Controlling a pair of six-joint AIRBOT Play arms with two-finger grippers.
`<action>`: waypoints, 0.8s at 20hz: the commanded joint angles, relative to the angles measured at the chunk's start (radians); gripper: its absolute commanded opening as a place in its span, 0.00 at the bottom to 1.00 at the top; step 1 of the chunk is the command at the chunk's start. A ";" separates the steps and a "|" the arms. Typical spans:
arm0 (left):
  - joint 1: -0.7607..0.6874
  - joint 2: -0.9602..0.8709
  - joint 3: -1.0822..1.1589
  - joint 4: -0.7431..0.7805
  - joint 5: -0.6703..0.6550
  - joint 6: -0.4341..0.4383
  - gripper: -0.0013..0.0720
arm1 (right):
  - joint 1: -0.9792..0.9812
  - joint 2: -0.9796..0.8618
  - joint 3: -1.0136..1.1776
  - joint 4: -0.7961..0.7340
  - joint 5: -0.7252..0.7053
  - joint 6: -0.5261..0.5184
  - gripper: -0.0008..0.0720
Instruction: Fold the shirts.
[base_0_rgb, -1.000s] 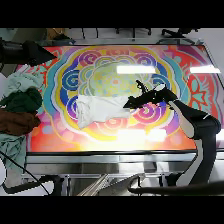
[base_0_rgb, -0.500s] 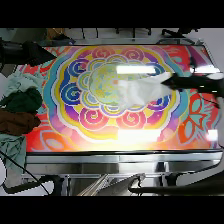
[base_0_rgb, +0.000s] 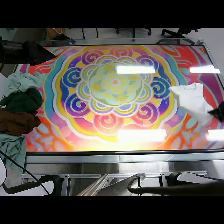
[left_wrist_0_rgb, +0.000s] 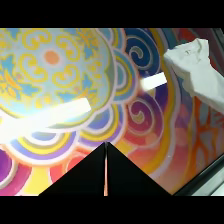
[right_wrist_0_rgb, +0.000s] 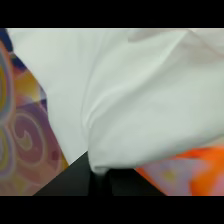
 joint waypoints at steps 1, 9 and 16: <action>-0.001 0.000 0.000 0.000 -0.001 0.004 0.04 | -0.085 0.090 -0.208 -0.095 -0.050 0.022 0.03; -0.001 0.000 0.000 0.000 -0.002 0.006 0.04 | -0.097 0.103 -0.208 -0.186 0.034 0.073 0.53; 0.031 0.000 0.000 0.001 -0.004 0.006 0.04 | -0.003 0.191 0.262 -0.053 -0.029 0.185 0.43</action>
